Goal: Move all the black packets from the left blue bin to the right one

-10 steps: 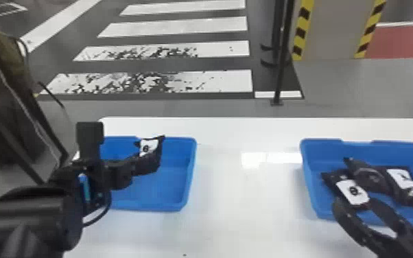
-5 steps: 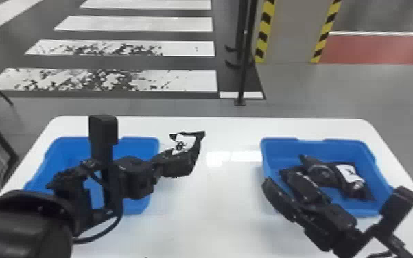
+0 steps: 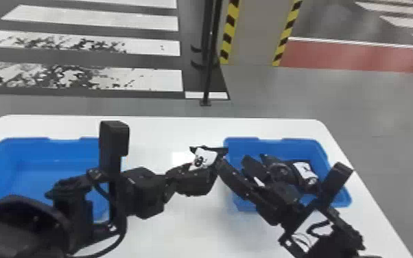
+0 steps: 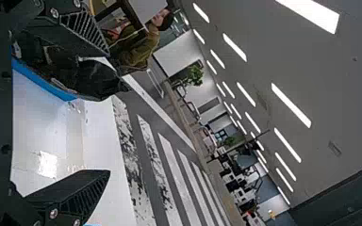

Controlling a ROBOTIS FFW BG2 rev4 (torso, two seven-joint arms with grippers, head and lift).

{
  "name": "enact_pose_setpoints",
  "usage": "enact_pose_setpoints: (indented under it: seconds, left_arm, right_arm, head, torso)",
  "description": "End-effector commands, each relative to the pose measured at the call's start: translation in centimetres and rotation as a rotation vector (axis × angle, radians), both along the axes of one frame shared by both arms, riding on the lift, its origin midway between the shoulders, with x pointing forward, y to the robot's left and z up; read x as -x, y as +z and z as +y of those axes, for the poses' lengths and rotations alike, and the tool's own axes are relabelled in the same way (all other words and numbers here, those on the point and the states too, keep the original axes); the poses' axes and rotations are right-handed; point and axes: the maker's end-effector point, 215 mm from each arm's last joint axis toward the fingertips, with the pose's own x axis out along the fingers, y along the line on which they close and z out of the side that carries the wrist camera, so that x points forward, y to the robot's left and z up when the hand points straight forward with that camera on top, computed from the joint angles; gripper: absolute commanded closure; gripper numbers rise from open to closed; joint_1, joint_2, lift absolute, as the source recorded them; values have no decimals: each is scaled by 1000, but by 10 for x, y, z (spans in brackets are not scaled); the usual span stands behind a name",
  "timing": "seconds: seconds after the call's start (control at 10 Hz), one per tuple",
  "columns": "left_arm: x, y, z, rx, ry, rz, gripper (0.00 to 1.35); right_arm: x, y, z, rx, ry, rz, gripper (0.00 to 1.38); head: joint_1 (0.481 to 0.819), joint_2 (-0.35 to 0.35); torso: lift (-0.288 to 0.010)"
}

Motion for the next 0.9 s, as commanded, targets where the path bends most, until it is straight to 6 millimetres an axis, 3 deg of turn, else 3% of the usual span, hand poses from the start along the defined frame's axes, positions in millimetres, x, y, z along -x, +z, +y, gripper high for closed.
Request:
enact_pose_setpoints:
  seconds: [0.0,0.1,0.3,0.4,0.6,0.7,0.8]
  left_arm:
    - [12,4,-20,21,-49,6,1204]
    - [15,6,-26,25,-63,7,1204]
    - [17,6,-27,29,-68,10,1204]
    - [18,5,-27,32,-70,13,1205]
    - [16,5,-23,29,-60,13,1204]
    - [15,3,-20,35,-49,20,1111]
    - [14,-1,-11,43,-26,34,599]
  right_arm:
    - [-5,5,3,-15,2,-4,179]
    - [-4,9,8,-29,10,-6,325]
    - [-1,1,13,-39,24,24,1122]
    - [-2,2,13,-37,23,19,1297]
    - [-1,3,14,-80,26,30,1277]
    - [-1,6,14,-94,28,28,1277]
    - [-6,5,10,-95,20,30,1277]
  head:
    - [695,-185]
    - [695,-194]
    - [695,-210]
    - [695,-210]
    - [695,-210]
    - [695,-207]
    - [695,-201]
  torso:
    - [-140]
    - [-140]
    - [-140]
    - [-140]
    - [-140]
    - [-140]
    - [-140]
